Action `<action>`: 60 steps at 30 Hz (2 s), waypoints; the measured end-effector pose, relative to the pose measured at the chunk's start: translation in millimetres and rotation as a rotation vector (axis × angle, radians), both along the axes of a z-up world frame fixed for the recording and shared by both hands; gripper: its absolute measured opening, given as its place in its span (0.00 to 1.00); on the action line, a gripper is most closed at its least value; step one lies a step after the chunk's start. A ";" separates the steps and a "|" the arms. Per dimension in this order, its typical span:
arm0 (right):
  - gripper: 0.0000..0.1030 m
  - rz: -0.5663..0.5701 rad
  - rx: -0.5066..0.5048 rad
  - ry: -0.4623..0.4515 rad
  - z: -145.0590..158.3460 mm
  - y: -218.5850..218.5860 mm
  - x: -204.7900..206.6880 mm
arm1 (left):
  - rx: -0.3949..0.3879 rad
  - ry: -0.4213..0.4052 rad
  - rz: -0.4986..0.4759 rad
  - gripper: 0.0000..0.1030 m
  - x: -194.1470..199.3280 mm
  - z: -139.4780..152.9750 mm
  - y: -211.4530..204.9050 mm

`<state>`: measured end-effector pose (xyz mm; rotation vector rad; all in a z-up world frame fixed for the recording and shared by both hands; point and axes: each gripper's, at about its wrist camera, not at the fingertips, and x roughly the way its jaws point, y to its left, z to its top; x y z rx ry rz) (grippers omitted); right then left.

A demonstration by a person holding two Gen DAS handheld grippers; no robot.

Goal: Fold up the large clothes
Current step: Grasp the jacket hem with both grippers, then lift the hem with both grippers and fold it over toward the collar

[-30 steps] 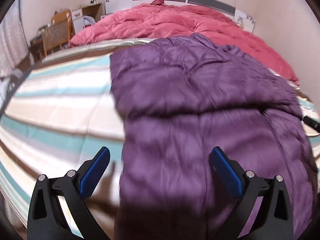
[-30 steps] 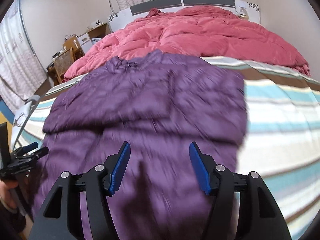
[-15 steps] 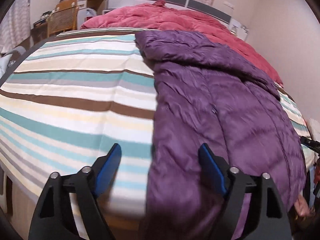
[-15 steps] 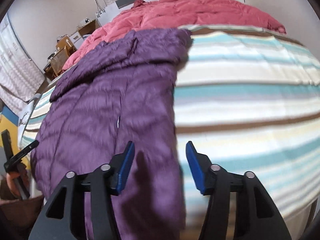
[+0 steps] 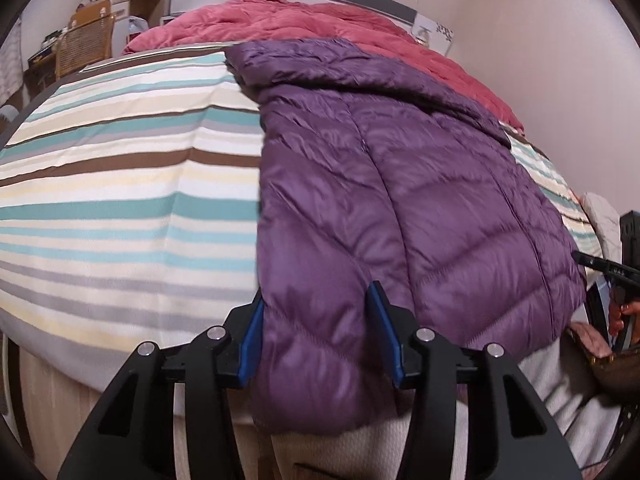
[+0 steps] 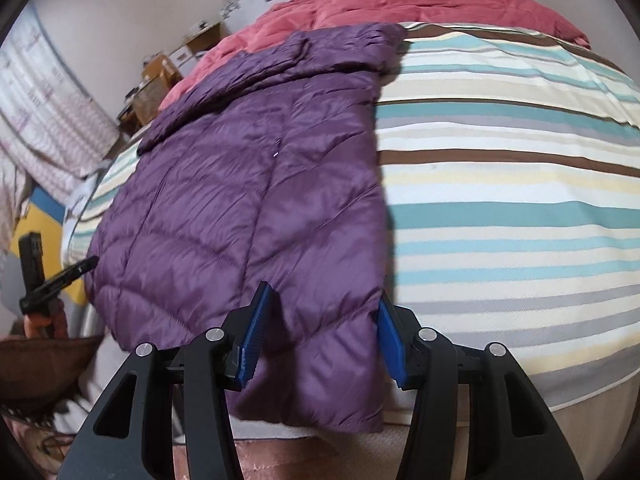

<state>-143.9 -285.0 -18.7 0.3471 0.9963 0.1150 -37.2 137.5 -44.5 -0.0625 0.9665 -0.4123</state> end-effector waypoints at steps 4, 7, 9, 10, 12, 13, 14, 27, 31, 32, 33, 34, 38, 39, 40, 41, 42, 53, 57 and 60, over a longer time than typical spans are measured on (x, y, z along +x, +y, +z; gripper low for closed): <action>0.48 0.008 0.023 -0.005 -1.3 3.0 -3.0 | -0.018 0.022 -0.021 0.46 -9.9 -2.3 1.7; 0.40 0.021 0.039 -0.004 -3.3 5.4 -4.8 | -0.013 0.026 -0.037 0.46 -15.3 -3.7 -1.0; 0.31 0.025 0.031 -0.002 -3.9 7.1 -4.4 | 0.010 0.024 -0.042 0.40 -16.7 -3.6 -4.3; 0.24 0.028 0.031 0.000 -3.5 6.9 -3.7 | 0.024 0.026 -0.041 0.27 -16.5 -3.5 -5.6; 0.10 0.041 0.032 0.005 -3.0 10.7 -2.3 | 0.016 0.035 -0.052 0.13 -16.8 -2.0 -6.8; 0.09 0.046 0.033 0.003 -2.5 11.7 -2.5 | 0.012 0.032 -0.062 0.08 -18.2 0.1 -8.4; 0.08 0.056 0.026 -0.004 -0.8 14.3 -2.6 | 0.024 0.021 -0.068 0.06 -19.4 2.3 -10.4; 0.06 0.104 0.114 -0.142 51.8 8.2 -18.5 | -0.015 -0.146 -0.063 0.05 -51.4 72.1 -1.3; 0.06 0.097 0.160 -0.170 67.4 3.1 -6.1 | -0.056 -0.161 -0.028 0.05 -37.3 91.2 4.4; 0.06 0.092 0.175 -0.174 71.4 0.5 -0.2 | -0.065 -0.162 -0.018 0.05 -30.0 96.0 5.2; 0.06 0.085 0.187 -0.173 74.6 -2.0 5.5 | -0.067 -0.158 -0.014 0.05 -23.6 98.8 3.8; 0.06 0.077 0.198 -0.172 77.3 -5.7 11.1 | -0.061 -0.158 -0.008 0.06 -16.9 101.6 2.7; 0.06 0.045 0.239 -0.149 88.6 -17.2 41.7 | -0.035 -0.137 0.011 0.07 17.7 108.9 -6.0; 0.06 0.037 0.249 -0.142 90.6 -20.3 51.8 | -0.038 -0.128 0.017 0.07 24.3 109.0 -8.0; 0.06 0.026 0.259 -0.134 91.8 -23.1 62.4 | -0.040 -0.119 0.028 0.08 33.8 110.1 -9.4; 0.06 0.018 0.265 -0.129 92.6 -25.0 69.6 | -0.046 -0.110 0.040 0.08 47.7 112.3 -10.1; 0.06 0.013 0.270 -0.122 93.5 -27.3 78.8 | -0.045 -0.108 0.046 0.09 53.3 113.5 -11.6; 0.06 -0.104 0.282 -0.039 83.2 -51.1 190.3 | -0.035 -0.054 0.085 0.13 183.3 109.5 -39.0; 0.06 -0.172 0.330 -0.006 64.5 -63.2 221.2 | -0.036 -0.013 0.110 0.14 223.0 89.7 -48.2; 0.09 -0.192 0.367 -0.005 49.4 -70.9 235.1 | -0.033 0.017 0.125 0.21 244.2 73.2 -52.9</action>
